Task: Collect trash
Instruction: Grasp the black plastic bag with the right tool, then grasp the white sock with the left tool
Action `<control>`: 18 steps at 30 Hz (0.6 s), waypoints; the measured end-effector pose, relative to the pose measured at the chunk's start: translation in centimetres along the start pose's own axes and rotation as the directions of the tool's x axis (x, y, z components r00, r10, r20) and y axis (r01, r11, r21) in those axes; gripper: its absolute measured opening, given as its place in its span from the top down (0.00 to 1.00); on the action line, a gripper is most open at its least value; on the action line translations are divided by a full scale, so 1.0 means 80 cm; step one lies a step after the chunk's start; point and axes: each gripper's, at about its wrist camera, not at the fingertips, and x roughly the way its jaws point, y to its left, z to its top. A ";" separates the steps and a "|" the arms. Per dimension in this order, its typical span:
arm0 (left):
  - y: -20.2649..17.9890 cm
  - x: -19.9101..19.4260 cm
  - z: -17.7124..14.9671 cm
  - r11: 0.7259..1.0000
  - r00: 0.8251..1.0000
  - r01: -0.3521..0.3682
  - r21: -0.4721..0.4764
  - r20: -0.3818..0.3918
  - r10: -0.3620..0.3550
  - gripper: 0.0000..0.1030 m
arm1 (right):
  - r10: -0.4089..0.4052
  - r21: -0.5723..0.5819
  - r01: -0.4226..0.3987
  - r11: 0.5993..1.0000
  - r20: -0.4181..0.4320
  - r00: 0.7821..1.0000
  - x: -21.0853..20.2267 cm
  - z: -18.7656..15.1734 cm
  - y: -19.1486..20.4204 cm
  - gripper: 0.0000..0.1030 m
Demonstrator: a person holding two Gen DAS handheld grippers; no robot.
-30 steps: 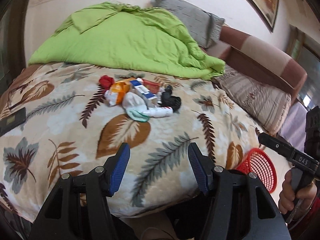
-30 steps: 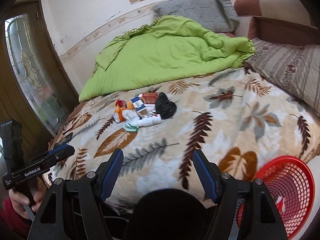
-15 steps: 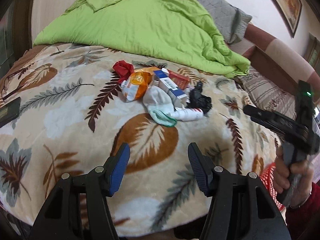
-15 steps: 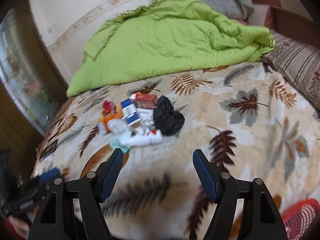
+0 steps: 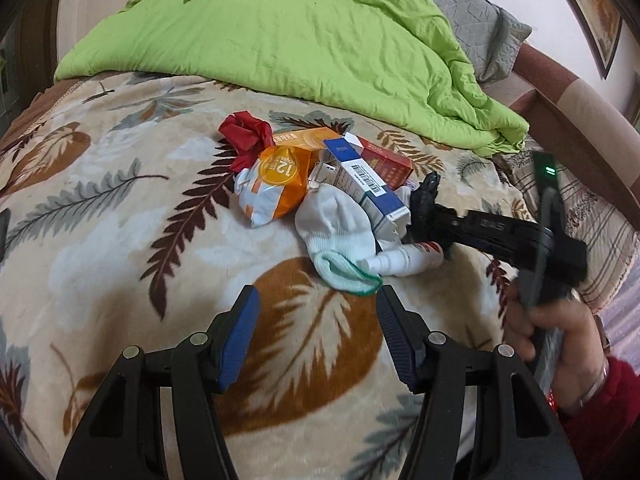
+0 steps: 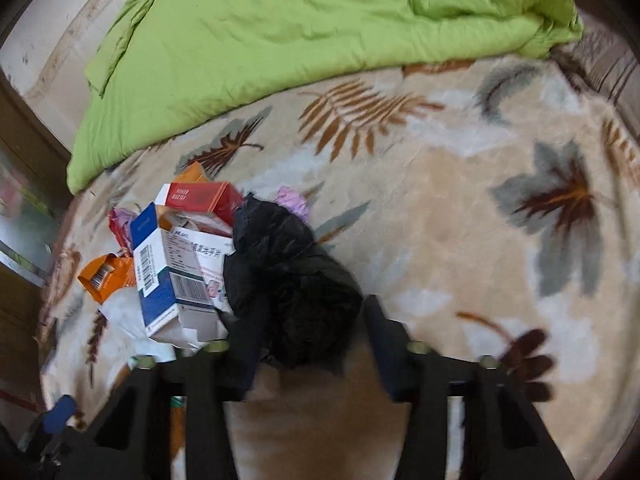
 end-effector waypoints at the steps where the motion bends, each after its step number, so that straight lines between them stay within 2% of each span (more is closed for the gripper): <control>1: -0.001 0.007 0.004 1.000 1.000 0.001 0.005 -0.005 -0.001 0.43 | 0.008 0.019 -0.008 1.000 0.027 1.000 -0.004 -0.004 -0.003 0.60; 5: -0.009 0.040 0.018 1.000 1.000 -0.004 0.013 -0.018 0.005 0.43 | -0.012 0.077 0.001 0.997 0.135 0.991 -0.047 -0.022 -0.009 0.63; 7: -0.010 0.056 0.024 1.000 1.000 -0.005 0.003 -0.030 0.005 0.43 | -0.025 0.079 0.009 0.997 0.198 0.980 -0.079 -0.036 -0.004 0.63; 10: -0.013 0.084 0.031 1.000 0.998 -0.010 -0.016 -0.060 0.009 0.43 | 0.001 0.039 -0.011 0.999 0.259 0.966 -0.118 -0.071 0.006 0.63; 13: -0.016 0.109 0.041 0.999 0.997 -0.007 -0.037 -0.073 0.004 0.43 | 0.042 0.008 -0.046 0.999 0.267 0.963 -0.131 -0.103 0.013 0.63; 15: -0.020 0.122 0.047 0.999 0.997 0.003 -0.037 -0.074 -0.006 0.43 | 0.041 -0.015 -0.038 0.999 0.270 0.962 -0.133 -0.110 0.018 0.63; 18: -0.023 0.136 0.050 1.000 0.998 -0.014 -0.011 -0.068 0.013 0.54 | 0.057 -0.024 -0.052 0.998 0.287 0.956 -0.133 -0.104 0.019 0.63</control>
